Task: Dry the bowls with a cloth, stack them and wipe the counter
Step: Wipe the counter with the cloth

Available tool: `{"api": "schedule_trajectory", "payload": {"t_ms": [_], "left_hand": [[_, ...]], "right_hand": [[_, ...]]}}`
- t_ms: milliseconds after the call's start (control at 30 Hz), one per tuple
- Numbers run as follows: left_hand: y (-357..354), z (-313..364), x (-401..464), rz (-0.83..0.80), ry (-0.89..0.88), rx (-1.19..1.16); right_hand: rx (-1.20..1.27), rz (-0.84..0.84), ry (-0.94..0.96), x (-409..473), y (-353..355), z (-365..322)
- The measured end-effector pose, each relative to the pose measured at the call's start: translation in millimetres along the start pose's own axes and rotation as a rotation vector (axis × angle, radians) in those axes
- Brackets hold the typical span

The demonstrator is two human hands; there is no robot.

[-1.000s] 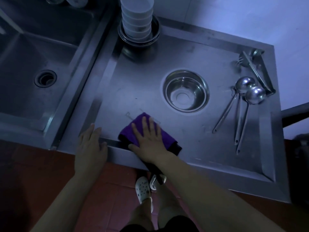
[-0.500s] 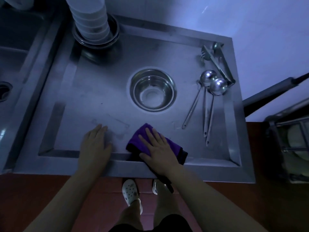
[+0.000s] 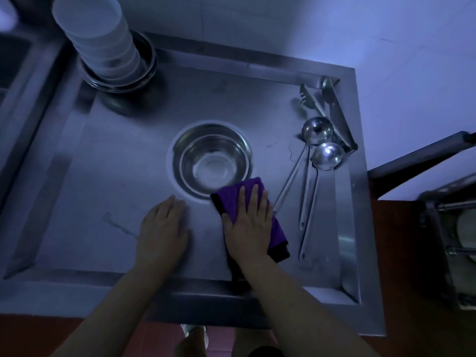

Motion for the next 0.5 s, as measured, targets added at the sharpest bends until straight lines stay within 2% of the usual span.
{"api": "schedule_trajectory", "payload": {"t_ms": [100,167,267,400,500], "left_hand": [[-2.6,8.5,12.1,0.002,0.001,0.026],[-4.7,12.9,20.2,-0.004,-0.005,0.041],[-5.6,20.0,34.2,-0.012,-0.039,0.095],[-1.8,31.9,47.1,0.027,-0.172,0.25],[-0.8,28.5,49.4,0.004,-0.203,0.32]], "right_hand": [[0.013,-0.016,-0.082,30.1,10.4,12.8],[0.025,-0.023,-0.073,41.0,17.1,16.1],[0.001,0.0,0.046,36.6,24.0,14.1],[-0.106,0.024,0.317,6.0,18.9,7.2],[-0.12,0.049,0.38,-4.0,18.8,6.7]]}}
Point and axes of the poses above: each hand's wrist, its own x-axis towards the middle knuckle, its own y-axis out of the back of the hand, z = x × y, the point moved 4 cm from there along x, towards the middle knuckle, and after that the axes turned 5 degrees about -z, right-handed, at the moved point
